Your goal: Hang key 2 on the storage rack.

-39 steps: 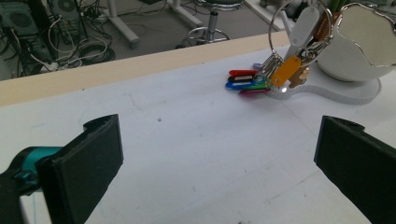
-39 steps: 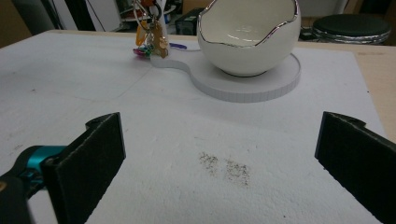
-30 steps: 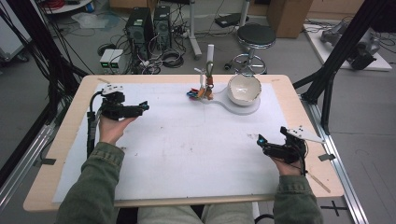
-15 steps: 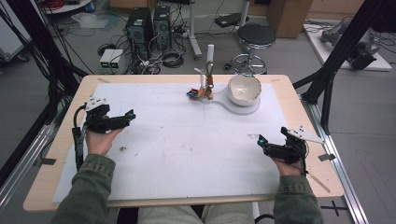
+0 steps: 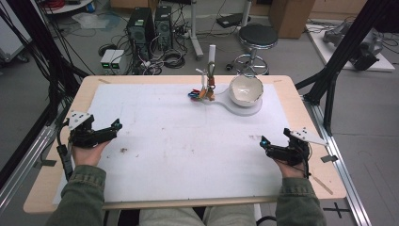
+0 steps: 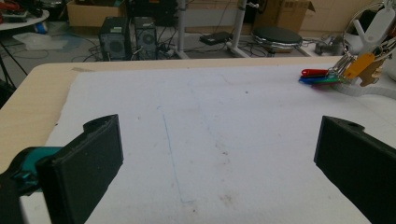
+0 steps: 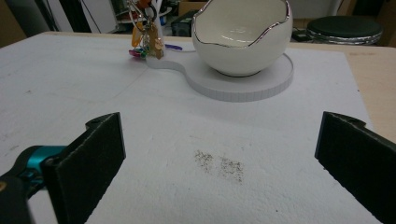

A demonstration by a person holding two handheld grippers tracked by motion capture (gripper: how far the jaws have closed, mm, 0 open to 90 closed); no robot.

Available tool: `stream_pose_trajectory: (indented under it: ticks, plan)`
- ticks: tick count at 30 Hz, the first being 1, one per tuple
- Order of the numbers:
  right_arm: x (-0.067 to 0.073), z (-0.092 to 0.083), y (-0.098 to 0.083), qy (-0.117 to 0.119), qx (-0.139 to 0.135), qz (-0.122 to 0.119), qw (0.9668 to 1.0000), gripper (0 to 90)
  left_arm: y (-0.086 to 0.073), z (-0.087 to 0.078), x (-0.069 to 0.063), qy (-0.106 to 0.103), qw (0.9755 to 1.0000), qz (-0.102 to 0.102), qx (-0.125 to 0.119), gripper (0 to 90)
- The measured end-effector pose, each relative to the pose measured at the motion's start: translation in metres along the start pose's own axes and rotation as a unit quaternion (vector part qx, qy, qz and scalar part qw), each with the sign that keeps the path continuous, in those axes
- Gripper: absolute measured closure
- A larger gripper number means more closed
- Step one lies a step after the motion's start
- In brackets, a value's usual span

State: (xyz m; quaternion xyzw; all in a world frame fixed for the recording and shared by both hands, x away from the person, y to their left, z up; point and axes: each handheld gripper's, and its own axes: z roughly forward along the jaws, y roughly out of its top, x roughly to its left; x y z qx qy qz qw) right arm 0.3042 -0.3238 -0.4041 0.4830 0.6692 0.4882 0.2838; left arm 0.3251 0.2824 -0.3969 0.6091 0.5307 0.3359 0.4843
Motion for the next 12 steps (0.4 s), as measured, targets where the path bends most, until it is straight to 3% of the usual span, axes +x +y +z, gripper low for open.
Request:
stream_pose_trajectory:
  ticks: [6,12]
  plan:
    - [0.0,0.0,0.0,0.003,-0.003,0.002,1.0,0.7,-0.012,-0.004,0.006,-0.014,0.9998,-0.005,0.017,1.6]
    - [0.001,0.002,0.001,0.01,-0.008,0.001,0.9999,0.7,-0.016,-0.007,0.006,-0.019,0.9997,-0.006,0.016,1.6]
